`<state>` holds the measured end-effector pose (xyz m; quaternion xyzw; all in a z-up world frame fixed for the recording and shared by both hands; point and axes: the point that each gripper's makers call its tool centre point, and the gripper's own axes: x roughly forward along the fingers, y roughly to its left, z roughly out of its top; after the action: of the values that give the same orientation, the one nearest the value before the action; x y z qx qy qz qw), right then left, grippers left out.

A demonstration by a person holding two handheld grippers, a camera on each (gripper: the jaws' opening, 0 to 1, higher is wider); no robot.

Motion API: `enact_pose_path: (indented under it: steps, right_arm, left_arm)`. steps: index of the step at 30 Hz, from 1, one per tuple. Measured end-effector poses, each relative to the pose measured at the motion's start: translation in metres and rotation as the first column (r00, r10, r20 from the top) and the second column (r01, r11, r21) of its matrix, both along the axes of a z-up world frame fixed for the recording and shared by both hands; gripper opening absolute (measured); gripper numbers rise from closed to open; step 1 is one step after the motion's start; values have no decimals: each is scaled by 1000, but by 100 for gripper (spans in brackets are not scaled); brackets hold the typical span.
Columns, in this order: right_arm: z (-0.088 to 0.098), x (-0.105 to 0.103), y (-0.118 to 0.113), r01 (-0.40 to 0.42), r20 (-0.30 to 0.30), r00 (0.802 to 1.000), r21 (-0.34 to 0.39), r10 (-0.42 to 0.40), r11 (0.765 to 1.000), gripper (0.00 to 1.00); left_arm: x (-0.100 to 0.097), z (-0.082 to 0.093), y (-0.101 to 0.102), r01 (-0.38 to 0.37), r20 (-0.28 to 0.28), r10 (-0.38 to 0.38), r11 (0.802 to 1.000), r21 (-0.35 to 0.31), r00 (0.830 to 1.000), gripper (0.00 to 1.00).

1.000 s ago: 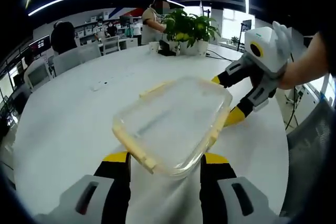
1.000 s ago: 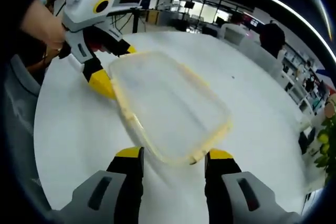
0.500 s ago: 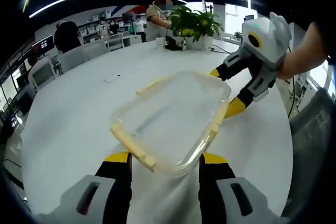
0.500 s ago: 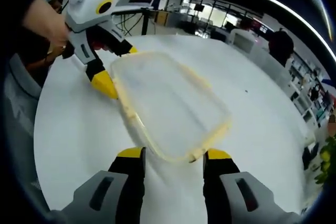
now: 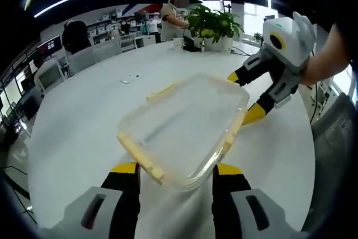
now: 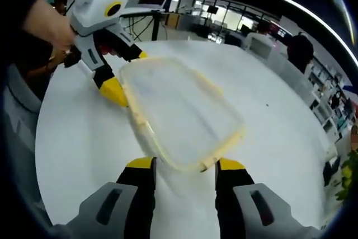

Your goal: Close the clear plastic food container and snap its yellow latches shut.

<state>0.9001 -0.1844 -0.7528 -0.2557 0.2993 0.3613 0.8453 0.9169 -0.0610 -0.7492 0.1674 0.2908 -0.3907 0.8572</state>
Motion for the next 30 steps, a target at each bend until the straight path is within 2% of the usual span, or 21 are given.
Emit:
enact_pose_path:
  steps: [8, 12, 23, 30]
  right_arm:
    - [3, -1, -1, 4, 5, 1000, -4, -4, 1000, 40]
    - [5, -6, -4, 38, -6, 999, 6, -38, 999, 50]
    - [26, -34, -16, 119, -8, 993, 74, -119, 990, 55]
    - [42, -55, -18, 164, -5, 986, 127, -165, 978, 59]
  left_arm:
    - [0, 3, 0, -21, 4, 21, 1000, 7, 1000, 46]
    - [-4, 10, 2, -35, 10, 35, 999, 2, 999, 47]
    - [-33, 30, 19, -129, 14, 130, 991, -42, 991, 51]
    - [-55, 50, 37, -235, 22, 238, 966, -105, 971, 55]
